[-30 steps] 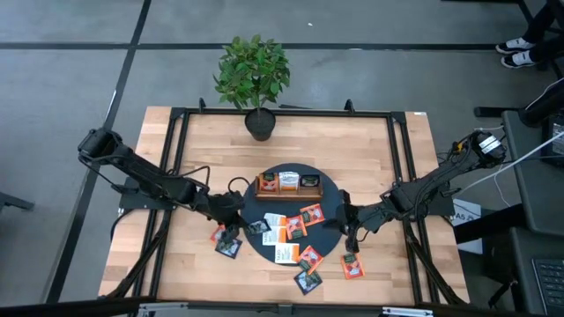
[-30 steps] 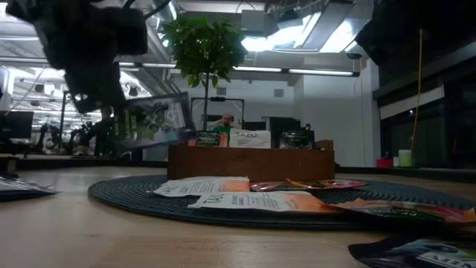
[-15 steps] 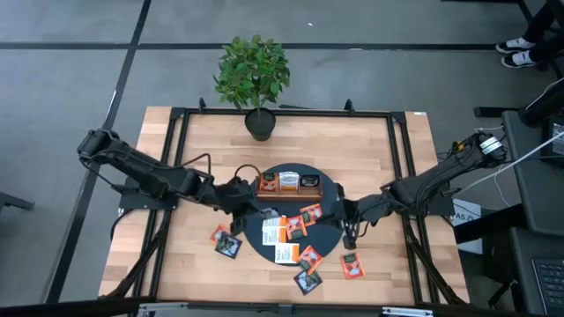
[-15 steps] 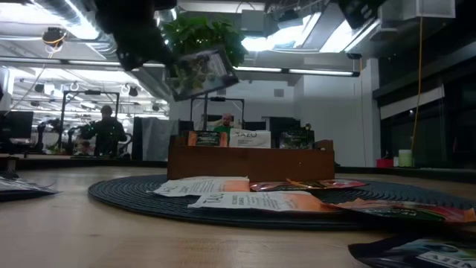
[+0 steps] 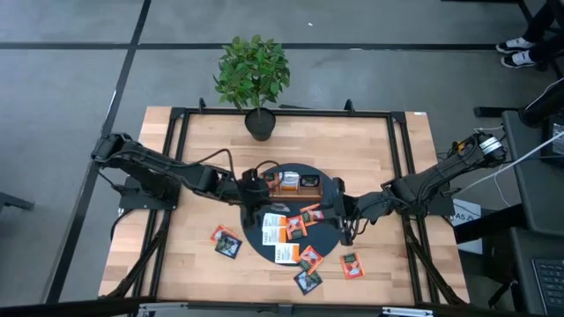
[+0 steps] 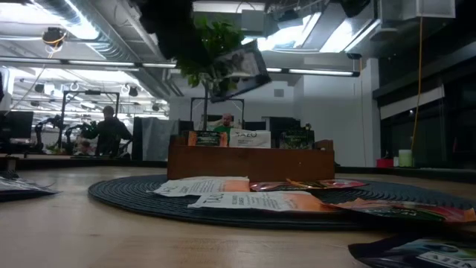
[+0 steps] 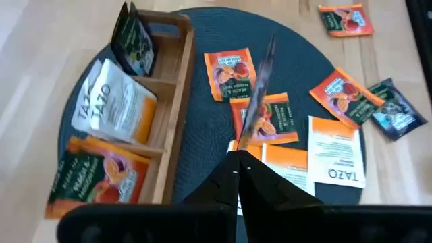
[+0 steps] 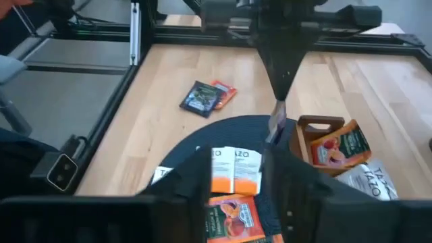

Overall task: Pick & Place Tea
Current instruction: Put the violet tea bag into the right side of the wooden organizer

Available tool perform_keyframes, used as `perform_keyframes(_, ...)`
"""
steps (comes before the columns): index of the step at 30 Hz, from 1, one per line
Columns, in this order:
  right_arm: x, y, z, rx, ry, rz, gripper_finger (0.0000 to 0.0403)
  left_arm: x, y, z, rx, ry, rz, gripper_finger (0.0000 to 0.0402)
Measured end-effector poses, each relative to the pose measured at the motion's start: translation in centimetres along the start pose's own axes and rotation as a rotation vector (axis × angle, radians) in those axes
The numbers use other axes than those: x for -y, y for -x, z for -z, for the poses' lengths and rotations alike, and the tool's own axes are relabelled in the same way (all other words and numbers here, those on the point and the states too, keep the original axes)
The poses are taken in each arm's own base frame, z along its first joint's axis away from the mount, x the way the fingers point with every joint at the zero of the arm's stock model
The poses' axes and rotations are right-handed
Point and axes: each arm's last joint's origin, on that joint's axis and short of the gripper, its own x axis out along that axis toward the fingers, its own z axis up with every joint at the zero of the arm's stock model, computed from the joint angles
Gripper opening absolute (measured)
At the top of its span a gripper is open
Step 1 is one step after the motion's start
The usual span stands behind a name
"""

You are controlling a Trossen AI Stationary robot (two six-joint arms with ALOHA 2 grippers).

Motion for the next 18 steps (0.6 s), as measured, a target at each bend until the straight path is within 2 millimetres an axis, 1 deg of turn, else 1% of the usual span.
perform_keyframes(3, 0.0, 0.0, -0.2, 0.018, -0.008, 0.000, 0.0184, 0.4, -0.2, -1.0, 0.015, -0.038, -0.005, 0.0003)
perform_keyframes(7, 0.5, -0.1, -0.4, 0.029, -0.020, 0.017, 0.0212, 0.8, -0.8, -2.1, -0.008, -0.084, -0.057, 0.0003)
perform_keyframes(12, 1.1, -0.7, -1.3, 0.035, 0.005, 0.046, 0.0217, 1.3, -1.8, -3.4, -0.029, -0.149, -0.112, 0.0003)
perform_keyframes(15, 1.5, -1.3, -1.6, -0.004, 0.041, 0.087, 0.0212, 1.8, -2.5, -4.2, -0.031, -0.190, -0.123, 0.0003)
perform_keyframes(18, 1.8, -2.1, -1.6, -0.052, 0.056, 0.125, 0.0208, 2.2, -2.8, -4.9, -0.024, -0.226, -0.144, 0.0003)
